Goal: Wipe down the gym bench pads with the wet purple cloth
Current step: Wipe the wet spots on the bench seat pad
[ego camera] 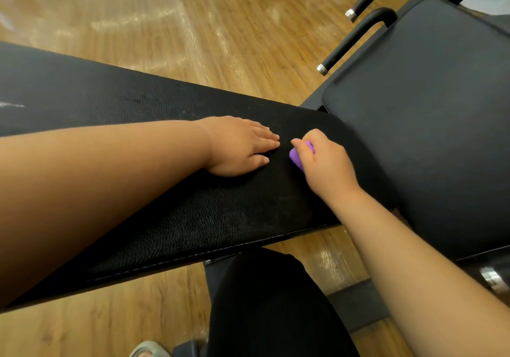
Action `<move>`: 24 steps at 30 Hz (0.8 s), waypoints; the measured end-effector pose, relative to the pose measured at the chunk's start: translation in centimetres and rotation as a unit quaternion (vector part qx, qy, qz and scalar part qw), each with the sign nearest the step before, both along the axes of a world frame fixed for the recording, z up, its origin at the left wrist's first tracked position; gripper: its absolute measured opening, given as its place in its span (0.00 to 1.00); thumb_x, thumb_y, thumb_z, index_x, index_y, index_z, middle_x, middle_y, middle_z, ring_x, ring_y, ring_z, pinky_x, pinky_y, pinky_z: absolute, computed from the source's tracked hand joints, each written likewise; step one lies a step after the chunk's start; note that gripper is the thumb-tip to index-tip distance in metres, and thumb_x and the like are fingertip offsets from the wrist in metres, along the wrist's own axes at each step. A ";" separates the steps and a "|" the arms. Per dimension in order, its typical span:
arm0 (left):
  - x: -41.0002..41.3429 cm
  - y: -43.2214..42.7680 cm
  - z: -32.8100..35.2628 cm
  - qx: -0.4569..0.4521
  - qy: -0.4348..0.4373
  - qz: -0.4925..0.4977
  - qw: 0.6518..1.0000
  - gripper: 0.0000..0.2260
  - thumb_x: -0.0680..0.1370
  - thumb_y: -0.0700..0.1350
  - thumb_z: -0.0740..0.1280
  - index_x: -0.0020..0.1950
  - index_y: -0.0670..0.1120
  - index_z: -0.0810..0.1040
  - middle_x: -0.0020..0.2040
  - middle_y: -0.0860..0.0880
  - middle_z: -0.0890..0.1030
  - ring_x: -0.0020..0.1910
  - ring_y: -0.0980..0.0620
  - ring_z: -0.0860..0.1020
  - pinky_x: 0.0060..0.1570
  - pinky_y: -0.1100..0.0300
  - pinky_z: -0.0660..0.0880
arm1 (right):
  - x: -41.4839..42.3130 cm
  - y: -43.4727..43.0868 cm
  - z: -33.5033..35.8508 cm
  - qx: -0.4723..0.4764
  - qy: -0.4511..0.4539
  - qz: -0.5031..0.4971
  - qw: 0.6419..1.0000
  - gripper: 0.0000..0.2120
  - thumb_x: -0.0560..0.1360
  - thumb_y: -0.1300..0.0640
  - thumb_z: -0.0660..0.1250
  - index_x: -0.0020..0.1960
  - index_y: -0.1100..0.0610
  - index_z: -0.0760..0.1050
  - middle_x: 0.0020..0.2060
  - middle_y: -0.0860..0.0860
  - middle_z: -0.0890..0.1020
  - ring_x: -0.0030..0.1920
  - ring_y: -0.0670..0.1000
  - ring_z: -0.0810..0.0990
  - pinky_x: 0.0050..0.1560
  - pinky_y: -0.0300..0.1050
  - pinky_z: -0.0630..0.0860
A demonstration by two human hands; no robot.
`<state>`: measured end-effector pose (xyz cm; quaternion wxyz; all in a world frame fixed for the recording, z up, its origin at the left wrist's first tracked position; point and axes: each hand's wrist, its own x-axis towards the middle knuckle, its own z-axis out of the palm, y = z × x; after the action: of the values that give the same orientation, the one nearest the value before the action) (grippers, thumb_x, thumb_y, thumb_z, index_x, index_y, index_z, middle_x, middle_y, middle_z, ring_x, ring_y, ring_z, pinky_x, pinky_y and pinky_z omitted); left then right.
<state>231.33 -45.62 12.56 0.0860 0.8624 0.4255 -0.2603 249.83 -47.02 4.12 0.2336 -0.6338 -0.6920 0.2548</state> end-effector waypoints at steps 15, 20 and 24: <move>1.0 0.0 -0.3 0.014 0.001 0.005 1.000 0.25 0.84 0.54 0.50 0.80 0.51 0.52 0.80 0.54 0.52 0.78 0.52 0.50 0.76 0.51 0.52 | 0.4 -1.0 -0.3 0.016 0.015 0.053 0.998 0.12 0.81 0.44 0.57 0.48 0.50 0.72 0.38 0.45 0.76 0.39 0.44 0.73 0.38 0.43 0.70; 1.0 0.0 -0.3 0.014 0.006 0.005 1.000 0.24 0.84 0.54 0.49 0.80 0.51 0.51 0.80 0.54 0.52 0.78 0.52 0.50 0.76 0.52 0.50 | 1.7 1.6 -1.1 -0.039 -0.011 -0.066 0.997 0.13 0.82 0.45 0.55 0.49 0.53 0.70 0.37 0.49 0.74 0.39 0.50 0.74 0.33 0.42 0.64; 1.0 0.2 -0.4 0.010 0.001 0.001 1.000 0.25 0.84 0.54 0.49 0.80 0.51 0.51 0.80 0.54 0.52 0.78 0.52 0.49 0.76 0.52 0.50 | -0.1 -0.5 -0.5 0.009 0.006 0.021 1.000 0.11 0.81 0.45 0.56 0.48 0.51 0.71 0.38 0.46 0.75 0.39 0.45 0.73 0.38 0.44 0.70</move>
<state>232.36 -45.45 12.15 0.0774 0.8625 0.4292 -0.2568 249.77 -47.55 3.63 0.2386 -0.6156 -0.7057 0.2569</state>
